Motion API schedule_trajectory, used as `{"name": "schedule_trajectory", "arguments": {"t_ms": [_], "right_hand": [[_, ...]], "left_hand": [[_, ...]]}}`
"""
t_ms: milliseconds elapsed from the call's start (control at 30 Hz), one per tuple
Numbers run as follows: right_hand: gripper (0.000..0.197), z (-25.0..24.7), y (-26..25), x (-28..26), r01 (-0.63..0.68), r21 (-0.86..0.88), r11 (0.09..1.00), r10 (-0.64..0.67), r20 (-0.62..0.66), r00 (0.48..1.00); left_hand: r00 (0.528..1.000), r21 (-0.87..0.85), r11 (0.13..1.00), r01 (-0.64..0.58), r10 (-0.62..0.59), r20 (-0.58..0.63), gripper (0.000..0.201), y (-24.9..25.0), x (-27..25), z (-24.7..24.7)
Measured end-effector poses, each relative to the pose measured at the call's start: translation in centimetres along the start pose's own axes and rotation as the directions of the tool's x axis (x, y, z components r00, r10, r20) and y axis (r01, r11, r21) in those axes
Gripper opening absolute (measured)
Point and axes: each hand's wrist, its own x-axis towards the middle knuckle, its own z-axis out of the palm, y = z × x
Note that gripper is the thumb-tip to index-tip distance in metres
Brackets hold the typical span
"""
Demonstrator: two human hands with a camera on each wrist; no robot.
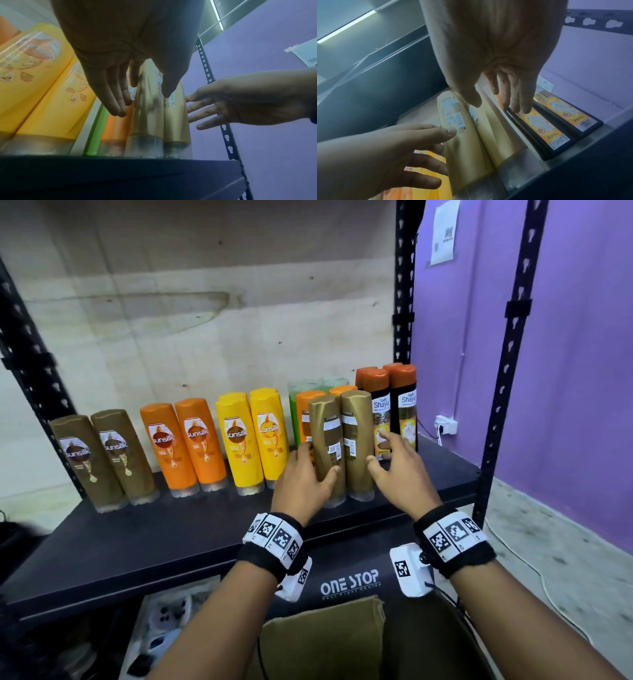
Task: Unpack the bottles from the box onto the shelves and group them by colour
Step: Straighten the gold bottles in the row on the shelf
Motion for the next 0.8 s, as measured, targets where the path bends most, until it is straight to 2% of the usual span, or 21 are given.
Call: {"name": "schedule_trajectory", "arguments": {"t_ms": [233, 400, 567, 800], "right_hand": [[0.061, 1.6, 0.3, 0.7, -0.012, 0.093, 0.996, 0.007, 0.061, 0.998], [0.06, 2.9, 0.1, 0.9, -0.017, 0.085, 0.996, 0.018, -0.012, 1.0], [0.051, 3.4, -0.5, 0.4, 0.007, 0.107, 0.994, -0.004, -0.03, 1.0], [0.043, 5.1, -2.8, -0.6, 0.061, 0.17, 0.984, -0.055, -0.042, 0.998]], "left_hand": [[0.999, 0.002, 0.999, 0.043, -0.043, -0.008, 0.058, 0.0, 0.5, 0.7], [0.993, -0.081, 0.992, 0.1, -0.104, -0.051, 0.055, 0.3, 0.7, 0.9], [0.992, -0.185, 0.979, 0.09, -0.105, -0.074, 0.048, -0.4, -0.2, 0.4], [0.986, -0.17, 0.98, 0.1, -0.121, -0.118, 0.051, -2.3, -1.4, -2.6]]}}
